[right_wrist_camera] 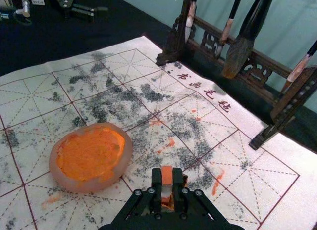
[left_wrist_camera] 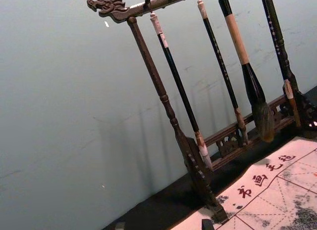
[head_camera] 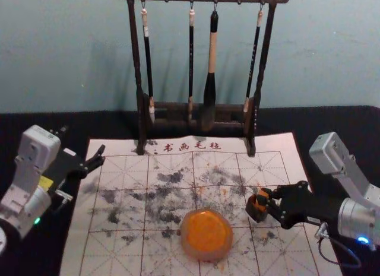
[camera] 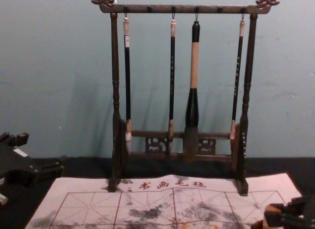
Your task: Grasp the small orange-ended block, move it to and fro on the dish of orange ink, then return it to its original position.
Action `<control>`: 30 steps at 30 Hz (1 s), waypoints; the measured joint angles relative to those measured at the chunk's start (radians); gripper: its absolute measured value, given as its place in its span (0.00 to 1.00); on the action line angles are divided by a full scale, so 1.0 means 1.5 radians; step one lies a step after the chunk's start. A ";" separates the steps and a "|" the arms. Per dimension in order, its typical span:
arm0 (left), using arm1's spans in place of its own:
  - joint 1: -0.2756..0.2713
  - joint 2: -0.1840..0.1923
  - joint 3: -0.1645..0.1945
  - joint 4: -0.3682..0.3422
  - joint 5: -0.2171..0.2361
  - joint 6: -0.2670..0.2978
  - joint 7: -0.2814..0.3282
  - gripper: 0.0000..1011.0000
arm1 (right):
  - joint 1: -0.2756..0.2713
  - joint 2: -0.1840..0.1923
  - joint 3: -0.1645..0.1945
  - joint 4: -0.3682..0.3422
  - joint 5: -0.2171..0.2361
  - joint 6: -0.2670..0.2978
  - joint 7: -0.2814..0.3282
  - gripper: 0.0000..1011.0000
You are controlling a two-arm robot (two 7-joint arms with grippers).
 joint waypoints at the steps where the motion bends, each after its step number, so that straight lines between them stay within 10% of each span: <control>1: 0.000 0.000 0.000 0.000 0.000 0.000 0.000 0.99 | 0.001 0.000 -0.001 0.001 -0.001 0.000 0.000 0.08; 30: 0.000 0.000 0.000 0.000 0.000 0.000 0.000 0.99 | 0.005 -0.003 -0.006 0.007 -0.005 0.008 -0.001 0.08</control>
